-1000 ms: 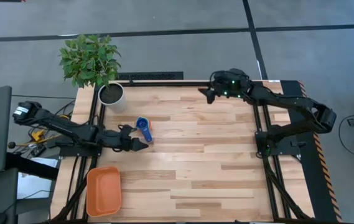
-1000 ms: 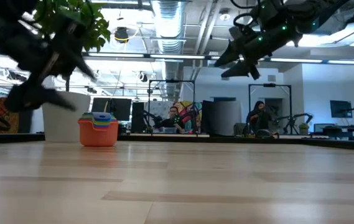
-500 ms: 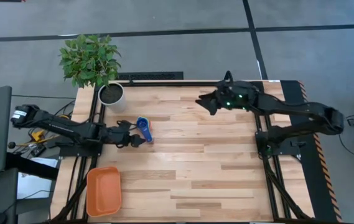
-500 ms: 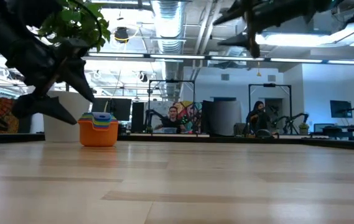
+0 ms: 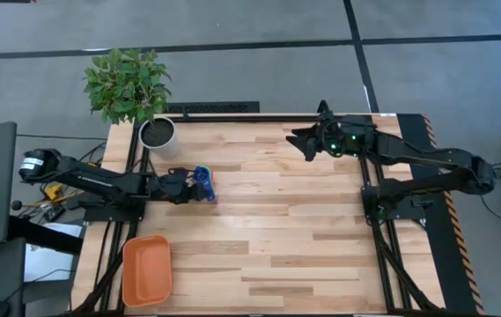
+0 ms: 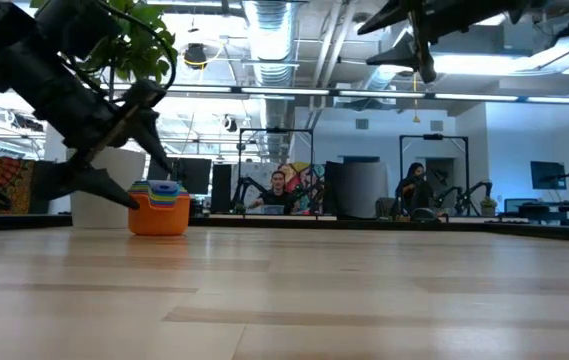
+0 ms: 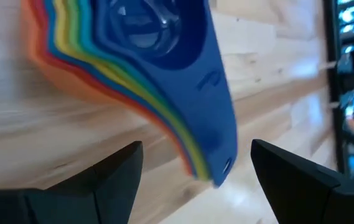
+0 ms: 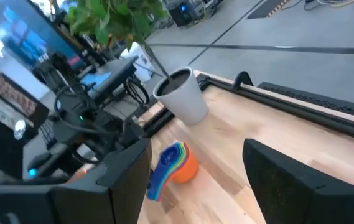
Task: Nest measuring cups in basket
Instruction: Put the nested measuring cups into the orange bin
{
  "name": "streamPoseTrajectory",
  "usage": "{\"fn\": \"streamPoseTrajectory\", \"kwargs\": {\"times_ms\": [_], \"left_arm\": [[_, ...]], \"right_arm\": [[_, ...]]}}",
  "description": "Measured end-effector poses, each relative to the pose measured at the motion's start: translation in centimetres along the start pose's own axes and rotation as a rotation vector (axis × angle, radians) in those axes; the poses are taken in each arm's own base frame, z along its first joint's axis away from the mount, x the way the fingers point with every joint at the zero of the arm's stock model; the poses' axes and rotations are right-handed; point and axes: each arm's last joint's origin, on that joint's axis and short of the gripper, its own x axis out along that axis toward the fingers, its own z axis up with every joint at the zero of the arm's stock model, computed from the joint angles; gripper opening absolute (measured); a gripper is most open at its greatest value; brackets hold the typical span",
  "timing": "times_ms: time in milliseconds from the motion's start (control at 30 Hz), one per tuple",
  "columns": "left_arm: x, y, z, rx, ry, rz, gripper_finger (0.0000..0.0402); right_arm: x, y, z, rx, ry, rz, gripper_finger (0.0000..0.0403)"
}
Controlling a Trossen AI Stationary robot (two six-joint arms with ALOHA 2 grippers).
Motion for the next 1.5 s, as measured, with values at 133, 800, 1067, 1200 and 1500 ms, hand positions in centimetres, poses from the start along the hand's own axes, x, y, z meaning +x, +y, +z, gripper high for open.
{"fn": "streamPoseTrajectory", "kwargs": {"times_ms": [133, 800, 1067, 1200, 1500], "left_arm": [[1.2, -0.3, -0.3, -0.054, -0.015, -0.032, 0.0287], [5.2, 0.6, -1.5, -0.081, -0.049, -0.054, 0.0341], [5.5, 0.5, -0.7, -0.049, -0.116, -0.068, 0.0308], [5.6, 0.6, -0.2, -0.049, -0.109, -0.070, 0.0272], [5.8, 0.7, 0.3, -0.047, -0.086, -0.070, 0.0196]], "right_arm": [[0.0, -1.0, 0.5, -0.027, 0.020, 0.009, 0.0276], [-0.5, -4.3, 2.6, -0.041, 0.057, 0.084, 0.0276], [-0.6, -4.9, 3.0, -0.043, 0.059, 0.092, 0.0276], [-0.7, -5.2, 3.1, -0.043, 0.060, 0.080, 0.0276], [-0.7, -5.4, 3.1, -0.055, 0.064, 0.070, 0.0276]]}}
